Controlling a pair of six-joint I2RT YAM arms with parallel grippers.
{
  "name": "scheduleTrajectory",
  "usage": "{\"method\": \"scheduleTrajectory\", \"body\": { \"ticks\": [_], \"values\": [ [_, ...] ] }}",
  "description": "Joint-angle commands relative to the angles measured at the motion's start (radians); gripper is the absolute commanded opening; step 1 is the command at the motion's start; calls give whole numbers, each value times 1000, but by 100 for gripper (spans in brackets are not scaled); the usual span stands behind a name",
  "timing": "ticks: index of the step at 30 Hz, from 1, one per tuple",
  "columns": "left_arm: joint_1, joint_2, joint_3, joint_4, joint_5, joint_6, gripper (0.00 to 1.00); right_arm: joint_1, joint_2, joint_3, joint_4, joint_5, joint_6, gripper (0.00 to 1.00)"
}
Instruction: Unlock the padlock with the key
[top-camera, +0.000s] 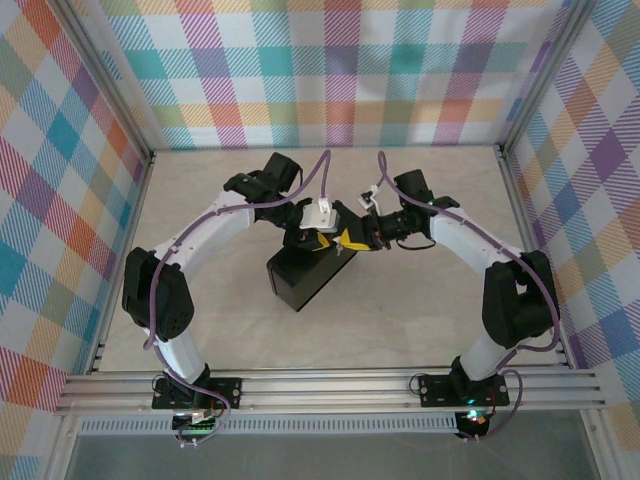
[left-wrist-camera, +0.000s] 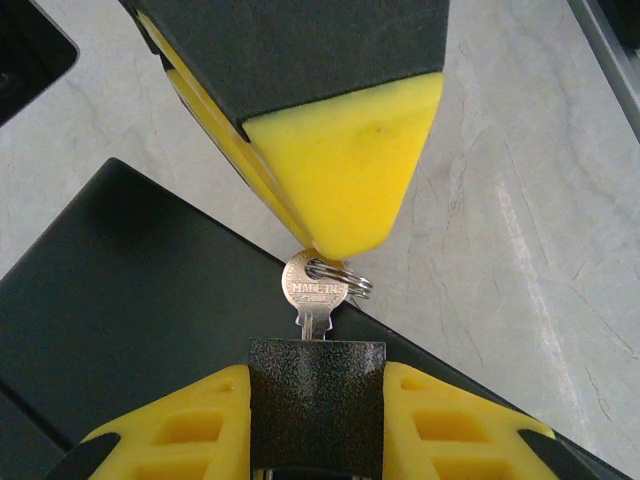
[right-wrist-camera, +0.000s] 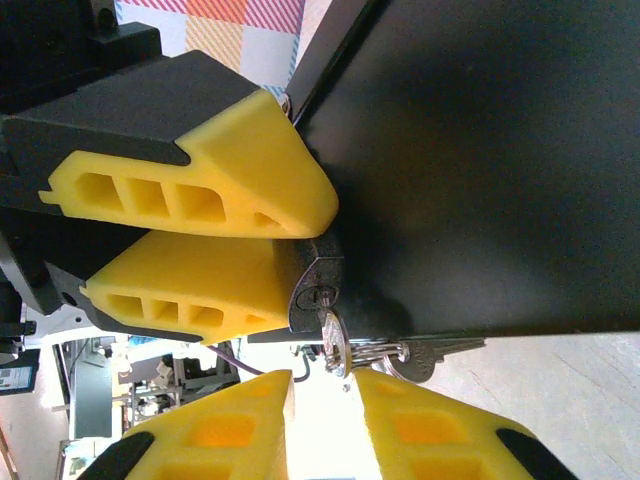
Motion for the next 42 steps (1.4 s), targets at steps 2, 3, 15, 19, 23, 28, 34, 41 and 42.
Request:
{"method": "scheduleTrajectory", "body": {
  "ticks": [2, 3, 15, 19, 23, 28, 34, 41, 42],
  "values": [
    [4, 31, -2, -41, 4, -5, 16, 7, 16, 13, 25, -25, 9, 18],
    [3, 30, 0, -41, 4, -6, 16, 7, 19, 12, 31, -25, 13, 17],
    [-1, 28, 6, -28, 24, -15, 16, 69, 57, 36, 124, -61, 117, 2],
    [-3, 25, 4, -26, 29, -16, 16, 100, 60, 40, 153, -74, 152, 3],
    [-1, 23, -4, -29, 19, -12, 16, 85, 29, 54, 93, -62, 111, 14],
    [15, 23, -2, -54, 16, 0, 16, -16, -36, 46, -96, -8, -79, 29],
    [29, 42, 24, -124, 66, 41, 16, -72, -89, -13, -7, 81, -342, 30],
    [32, 46, 31, -153, 83, 40, 15, -35, -208, -207, 414, 172, -586, 28],
    [32, 48, 34, -153, 83, 38, 16, -25, -238, -242, 485, 193, -621, 29]
  ]
}}
